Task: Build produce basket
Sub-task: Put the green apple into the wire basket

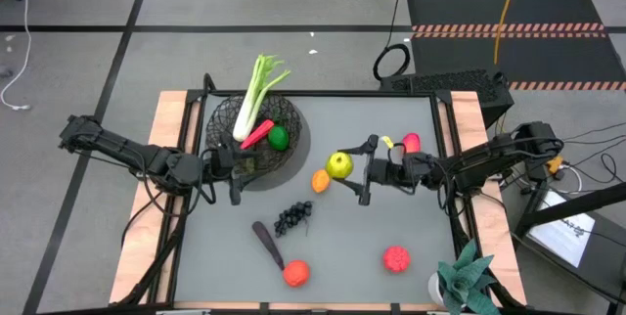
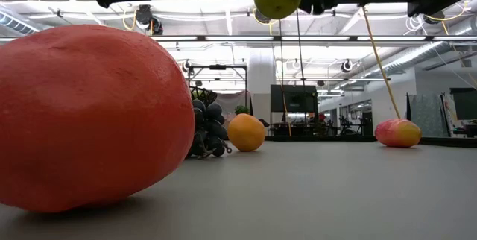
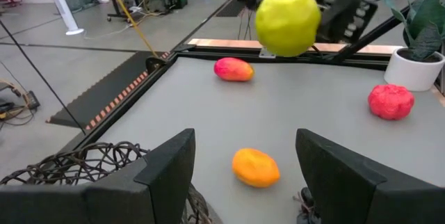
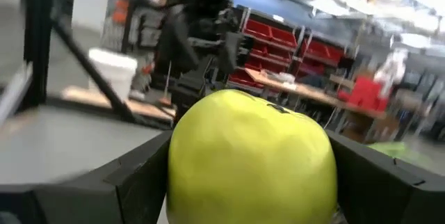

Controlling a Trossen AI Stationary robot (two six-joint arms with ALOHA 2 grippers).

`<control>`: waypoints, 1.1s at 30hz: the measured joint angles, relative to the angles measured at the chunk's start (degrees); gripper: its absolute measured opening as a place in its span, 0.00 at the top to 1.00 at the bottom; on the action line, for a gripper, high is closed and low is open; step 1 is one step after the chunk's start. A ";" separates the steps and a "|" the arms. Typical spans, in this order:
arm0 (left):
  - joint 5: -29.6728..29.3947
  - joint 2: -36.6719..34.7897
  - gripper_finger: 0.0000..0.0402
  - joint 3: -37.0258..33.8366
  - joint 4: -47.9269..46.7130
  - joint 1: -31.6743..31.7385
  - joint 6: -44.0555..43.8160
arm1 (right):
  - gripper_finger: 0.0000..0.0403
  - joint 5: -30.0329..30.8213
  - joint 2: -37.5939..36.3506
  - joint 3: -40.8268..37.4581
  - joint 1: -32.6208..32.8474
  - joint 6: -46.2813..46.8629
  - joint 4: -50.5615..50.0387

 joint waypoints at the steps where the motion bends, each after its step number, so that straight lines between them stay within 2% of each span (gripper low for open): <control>1: 0.02 0.00 0.38 0.00 -0.02 0.00 0.00 | 0.19 0.00 0.00 0.00 0.48 -3.26 -0.38; 6: 0.02 0.00 0.38 0.00 -0.09 0.00 0.00 | 0.19 0.09 0.01 0.00 3.21 -20.45 -5.41; 8: 0.04 0.00 0.38 0.00 -0.13 0.00 0.00 | 0.19 0.30 0.02 0.00 4.01 -23.84 -6.36; 10: 0.04 0.00 0.38 0.00 -0.15 0.00 0.07 | 0.19 0.28 0.02 0.00 4.34 -23.51 -5.56; 14: 0.04 0.00 0.38 0.00 -0.15 0.00 0.09 | 0.19 0.35 0.02 0.00 4.00 -15.73 -1.87; 17: 0.04 0.00 0.38 0.00 -0.17 0.00 0.11 | 0.19 0.34 0.02 0.00 2.55 -5.11 0.93; 20: 0.04 0.00 0.38 0.00 -0.17 0.00 0.80 | 0.19 2.01 0.02 0.00 -0.04 6.72 3.22; 23: 0.01 0.00 0.38 0.00 -0.20 0.00 2.14 | 0.19 5.23 0.02 0.00 -3.02 15.50 4.74; 27: -1.96 0.00 0.38 0.00 -0.20 -0.02 4.43 | 0.19 6.33 1.39 1.43 -7.29 25.80 3.86; 33: -6.85 -0.58 0.38 0.00 -0.20 0.00 7.34 | 0.19 5.66 10.12 10.04 -11.67 30.36 1.07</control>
